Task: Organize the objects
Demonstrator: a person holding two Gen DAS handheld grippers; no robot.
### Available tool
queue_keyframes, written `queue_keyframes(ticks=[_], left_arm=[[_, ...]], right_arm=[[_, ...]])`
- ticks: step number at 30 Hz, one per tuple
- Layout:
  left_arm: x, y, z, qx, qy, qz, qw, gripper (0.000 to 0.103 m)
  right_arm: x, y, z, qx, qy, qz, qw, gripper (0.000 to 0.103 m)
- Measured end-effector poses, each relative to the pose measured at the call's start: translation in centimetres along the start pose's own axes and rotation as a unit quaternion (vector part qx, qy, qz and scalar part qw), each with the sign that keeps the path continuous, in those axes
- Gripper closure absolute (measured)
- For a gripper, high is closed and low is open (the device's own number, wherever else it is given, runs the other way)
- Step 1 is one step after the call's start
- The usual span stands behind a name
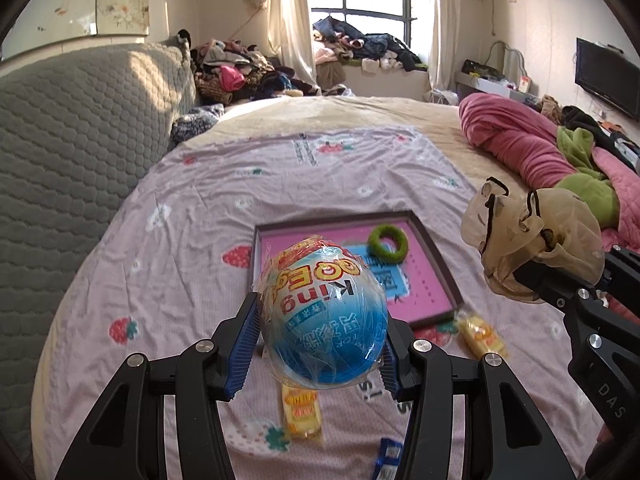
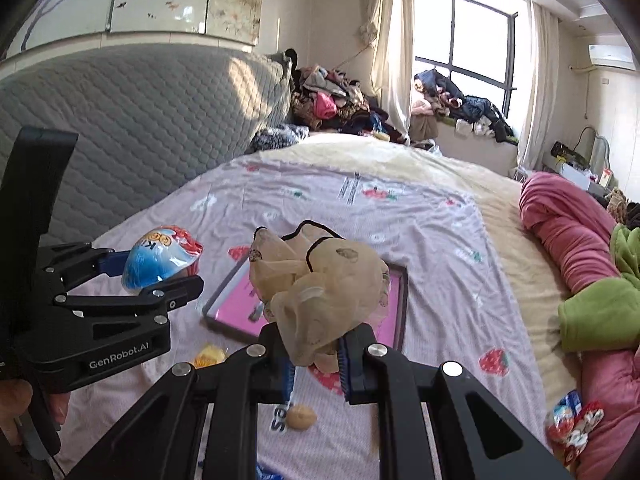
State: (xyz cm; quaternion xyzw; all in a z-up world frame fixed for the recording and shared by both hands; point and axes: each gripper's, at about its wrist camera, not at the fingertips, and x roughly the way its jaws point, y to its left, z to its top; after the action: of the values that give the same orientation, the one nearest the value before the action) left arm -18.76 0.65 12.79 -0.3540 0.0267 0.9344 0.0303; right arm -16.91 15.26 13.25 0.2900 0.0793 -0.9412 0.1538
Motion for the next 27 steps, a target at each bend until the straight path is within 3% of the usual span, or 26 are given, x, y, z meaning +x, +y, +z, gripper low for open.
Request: queue_keyframes(ticks=[16,22,27], left_arm=[[2.3,-0.6,7.3,-0.004,-0.041,0.000,0.9992,0.049],[6.0,-0.6,7.4,-0.006,-0.039,0.003,0.9992,0.049],[9.6,0.0,6.2,-0.015,-0.025,0.000,0.9996,0.049]], right_arm=[[1.2,-3.5,6.0,0.011,-0.062,-0.007,0.998,0.086],[3.9,-5.1,5.4,0.031,-0.073,0.005,0.997,0.086],[7.4,-5.0,3.5,0.029,-0.048,0.006,0.998,0.086]])
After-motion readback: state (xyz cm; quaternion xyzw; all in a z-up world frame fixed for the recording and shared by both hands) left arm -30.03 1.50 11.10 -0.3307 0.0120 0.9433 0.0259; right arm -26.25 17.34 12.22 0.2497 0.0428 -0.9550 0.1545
